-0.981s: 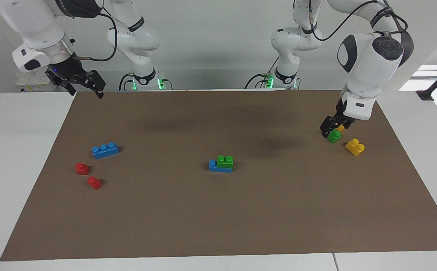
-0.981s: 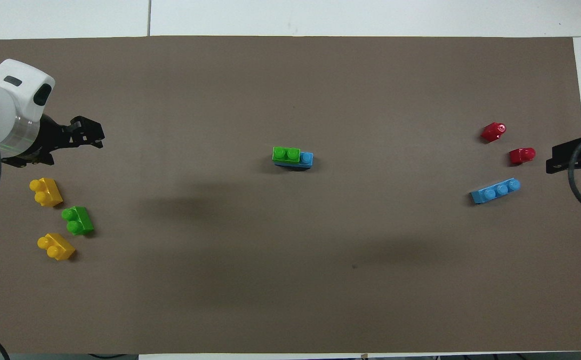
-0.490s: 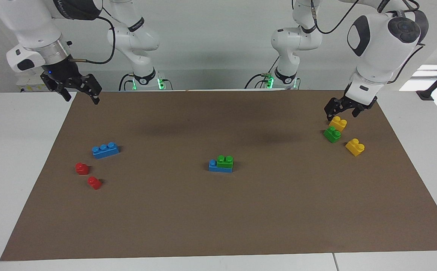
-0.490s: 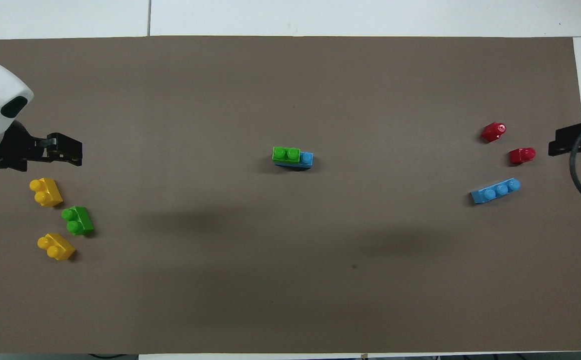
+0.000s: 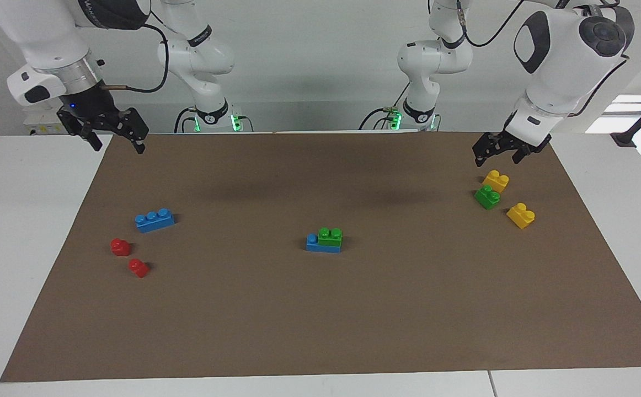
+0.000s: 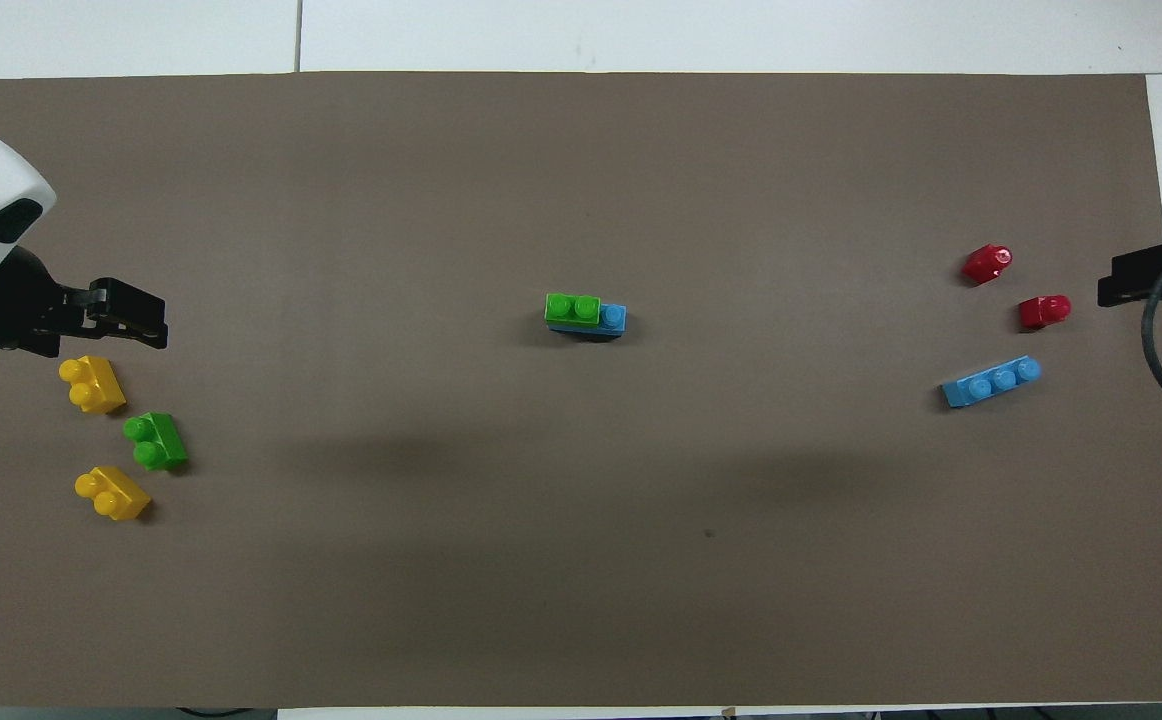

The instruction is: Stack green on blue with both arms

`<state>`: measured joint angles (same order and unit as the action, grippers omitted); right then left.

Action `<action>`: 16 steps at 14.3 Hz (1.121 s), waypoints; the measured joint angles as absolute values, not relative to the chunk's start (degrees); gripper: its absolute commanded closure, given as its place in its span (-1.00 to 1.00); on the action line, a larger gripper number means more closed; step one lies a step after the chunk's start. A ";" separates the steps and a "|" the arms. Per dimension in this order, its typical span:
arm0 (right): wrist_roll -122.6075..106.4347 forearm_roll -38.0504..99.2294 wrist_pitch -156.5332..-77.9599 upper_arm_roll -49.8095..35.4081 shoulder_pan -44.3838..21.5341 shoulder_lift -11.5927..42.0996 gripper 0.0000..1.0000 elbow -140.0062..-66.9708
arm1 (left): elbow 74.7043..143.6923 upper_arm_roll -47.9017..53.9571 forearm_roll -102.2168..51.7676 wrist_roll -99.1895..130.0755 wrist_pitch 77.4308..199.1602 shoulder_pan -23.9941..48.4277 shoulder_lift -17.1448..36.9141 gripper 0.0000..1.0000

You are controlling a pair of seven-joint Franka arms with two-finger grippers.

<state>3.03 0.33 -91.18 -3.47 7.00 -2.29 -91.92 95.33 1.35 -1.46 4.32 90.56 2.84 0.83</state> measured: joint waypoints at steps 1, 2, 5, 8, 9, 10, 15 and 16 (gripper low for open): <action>2.85 0.33 -91.18 -3.47 7.00 -2.27 -1.00 -91.99 | 94.76 1.34 -1.93 4.27 90.59 2.45 0.82 -1.00; 2.83 0.33 -91.18 -3.48 7.00 -2.26 -1.00 -92.06 | 94.15 1.32 -2.12 4.21 90.60 2.15 0.82 -1.00; 2.83 0.33 -91.18 -3.50 7.00 -2.24 -1.00 -92.23 | 93.19 1.25 -2.18 4.10 90.56 1.87 0.79 -1.00; 2.83 0.33 -91.18 -3.50 7.00 -2.24 -1.00 -92.28 | 92.80 1.29 -2.15 3.84 90.56 1.87 0.14 -1.00; 2.83 0.33 -91.18 -3.51 7.00 -2.24 -1.00 -92.28 | 92.72 1.29 -2.08 3.58 90.57 1.87 -0.12 -1.00; 2.83 0.33 -91.18 -3.52 7.00 -2.24 -1.00 -92.28 | 92.66 1.29 -2.00 3.35 90.59 1.87 -0.30 -1.00; 2.83 0.33 -91.18 -3.62 7.00 -2.24 -1.00 -92.31 | 92.64 1.39 -1.07 2.88 91.03 1.87 -0.56 -1.00; 2.83 0.33 -91.18 -3.65 7.00 -2.24 -1.00 -92.32 | 92.64 1.48 -0.11 2.31 91.15 1.87 -0.56 -1.00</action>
<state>2.83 0.33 -91.18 -3.65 7.00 -2.24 -92.32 92.64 1.48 -0.11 2.31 91.15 1.87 -0.56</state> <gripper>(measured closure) 0.000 0.000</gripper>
